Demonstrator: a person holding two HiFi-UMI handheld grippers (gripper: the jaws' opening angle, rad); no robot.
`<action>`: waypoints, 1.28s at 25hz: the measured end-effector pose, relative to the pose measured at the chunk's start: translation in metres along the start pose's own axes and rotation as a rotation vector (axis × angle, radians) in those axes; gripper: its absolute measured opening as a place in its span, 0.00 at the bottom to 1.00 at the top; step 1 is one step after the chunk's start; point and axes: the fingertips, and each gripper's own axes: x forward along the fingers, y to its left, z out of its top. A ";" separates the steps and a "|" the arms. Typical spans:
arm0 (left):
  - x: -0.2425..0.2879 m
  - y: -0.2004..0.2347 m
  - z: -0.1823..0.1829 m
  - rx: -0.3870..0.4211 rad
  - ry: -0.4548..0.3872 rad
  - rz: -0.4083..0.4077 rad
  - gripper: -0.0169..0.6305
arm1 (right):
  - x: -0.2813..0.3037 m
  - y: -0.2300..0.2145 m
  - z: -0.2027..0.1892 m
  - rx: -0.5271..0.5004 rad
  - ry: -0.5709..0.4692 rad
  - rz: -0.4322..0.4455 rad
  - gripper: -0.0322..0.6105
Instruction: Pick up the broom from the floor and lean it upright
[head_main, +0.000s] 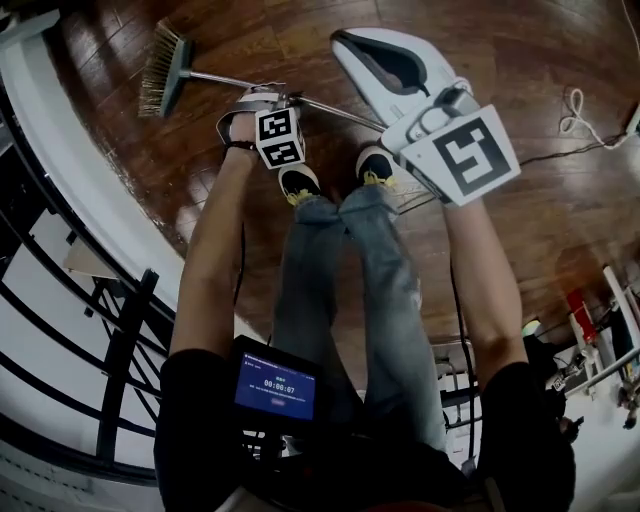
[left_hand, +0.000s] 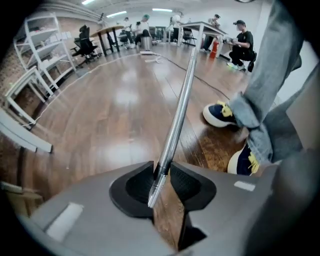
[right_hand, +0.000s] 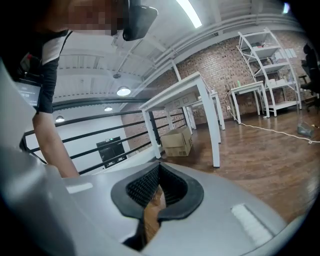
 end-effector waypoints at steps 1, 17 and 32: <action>-0.026 0.012 0.009 -0.036 -0.031 0.024 0.21 | -0.005 0.006 0.019 0.002 -0.005 0.000 0.05; -0.288 0.143 0.014 -0.820 -0.490 0.446 0.17 | -0.042 0.073 0.201 -0.034 -0.084 -0.041 0.05; -0.326 0.136 -0.020 -0.970 -0.574 0.509 0.17 | 0.091 0.088 0.207 0.025 -0.067 -0.076 0.20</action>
